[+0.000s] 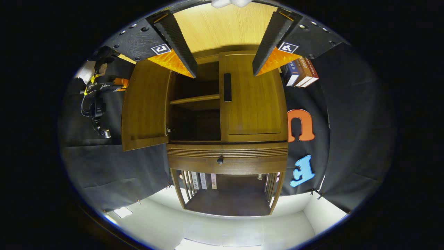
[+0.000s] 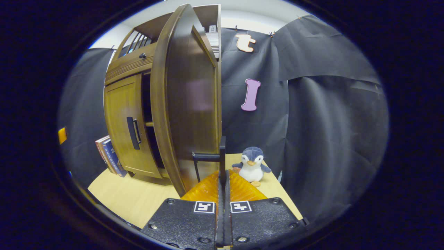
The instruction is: Open the right door of the double-door shoe cabinet with the right hand, and open the left door with the left hand.
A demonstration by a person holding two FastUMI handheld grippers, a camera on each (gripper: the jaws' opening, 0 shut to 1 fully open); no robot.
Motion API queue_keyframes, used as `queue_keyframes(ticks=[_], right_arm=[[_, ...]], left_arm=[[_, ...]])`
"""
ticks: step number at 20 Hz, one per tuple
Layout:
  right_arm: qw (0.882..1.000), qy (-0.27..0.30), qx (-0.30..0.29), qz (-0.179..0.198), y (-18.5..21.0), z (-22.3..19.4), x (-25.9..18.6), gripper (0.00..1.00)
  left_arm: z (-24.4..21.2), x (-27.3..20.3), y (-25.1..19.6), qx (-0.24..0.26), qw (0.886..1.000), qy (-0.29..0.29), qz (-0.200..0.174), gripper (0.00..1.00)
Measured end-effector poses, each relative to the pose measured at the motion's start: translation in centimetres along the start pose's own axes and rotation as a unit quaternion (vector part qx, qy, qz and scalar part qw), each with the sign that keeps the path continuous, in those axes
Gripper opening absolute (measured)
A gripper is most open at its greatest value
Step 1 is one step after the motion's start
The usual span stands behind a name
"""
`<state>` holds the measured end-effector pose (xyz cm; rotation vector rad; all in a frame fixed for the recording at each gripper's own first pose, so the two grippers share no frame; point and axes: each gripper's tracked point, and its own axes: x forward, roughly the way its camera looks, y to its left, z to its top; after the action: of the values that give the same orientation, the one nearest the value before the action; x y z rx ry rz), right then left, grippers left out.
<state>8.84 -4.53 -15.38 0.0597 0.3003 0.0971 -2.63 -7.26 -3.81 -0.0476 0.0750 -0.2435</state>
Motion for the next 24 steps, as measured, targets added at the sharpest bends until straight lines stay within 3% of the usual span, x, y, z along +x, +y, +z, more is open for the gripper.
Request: queue_keyframes(ticks=[5, 6, 10, 14, 22, 24], right_arm=[[0.999, 0.01, -0.029, 0.04, -2.0, 0.2, -0.1, 0.04], [0.998, 0.011, -0.03, 0.05, -2.4, 0.2, 0.0, 0.03], [0.996, 0.017, -0.008, 0.086, -4.8, 0.4, 0.6, 0.04], [0.992, 0.024, -0.027, 0.121, -5.6, 0.5, 0.9, 0.04], [0.992, 0.009, -0.03, 0.123, -6.1, 1.4, -0.2, 0.06], [0.993, 0.004, -0.026, 0.117, -6.5, 1.9, -1.1, 0.12]], left_arm=[[0.2, 1.2, -1.5, -0.012, 1.0, 0.006, 0.008, 0.96], [0.3, 1.6, -2.1, -0.018, 1.0, 0.008, 0.006, 1.0], [1.5, 2.7, -3.8, -0.02, 1.0, 0.002, 0.004, 0.96], [1.7, 3.1, -5.5, -0.015, 1.0, 0.001, 0.0, 0.96], [1.8, 3.3, -5.9, -0.018, 1.0, -0.004, 0.0, 0.96], [1.6, 3.1, -5.5, -0.019, 1.0, -0.004, 0.001, 1.0]])
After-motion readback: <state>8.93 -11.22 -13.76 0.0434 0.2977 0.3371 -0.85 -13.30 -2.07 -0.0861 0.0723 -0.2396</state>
